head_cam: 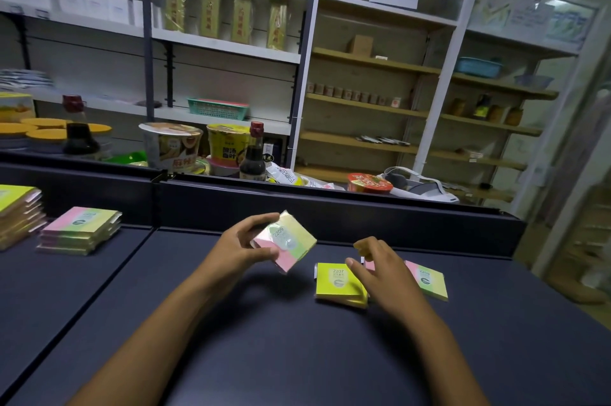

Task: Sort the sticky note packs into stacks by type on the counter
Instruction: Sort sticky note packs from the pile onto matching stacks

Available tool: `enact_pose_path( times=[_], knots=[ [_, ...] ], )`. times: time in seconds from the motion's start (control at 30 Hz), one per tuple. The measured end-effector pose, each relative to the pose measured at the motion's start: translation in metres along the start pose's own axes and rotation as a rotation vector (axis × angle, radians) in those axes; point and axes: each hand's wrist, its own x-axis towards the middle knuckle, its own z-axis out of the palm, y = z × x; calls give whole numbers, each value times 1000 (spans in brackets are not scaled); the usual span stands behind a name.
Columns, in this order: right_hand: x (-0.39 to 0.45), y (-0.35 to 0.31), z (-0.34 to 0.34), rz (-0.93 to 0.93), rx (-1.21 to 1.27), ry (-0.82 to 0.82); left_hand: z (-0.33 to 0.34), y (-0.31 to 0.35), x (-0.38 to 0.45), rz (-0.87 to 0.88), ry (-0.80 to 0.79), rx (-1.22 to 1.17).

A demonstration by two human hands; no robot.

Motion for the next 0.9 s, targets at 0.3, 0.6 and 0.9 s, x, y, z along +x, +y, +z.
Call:
enact_pose_path(
  times=[0.3,0.6,0.9],
  knots=[
    [1,1,-12,10,-10,-125,-6,-4,6,-12,191,-107],
    [8,0,-18,16,-108,-365,-6,0,6,15,201,-152],
    [11,1,-13,13,-155,-385,-11,-3,6,-34,178,-83]
  ],
)
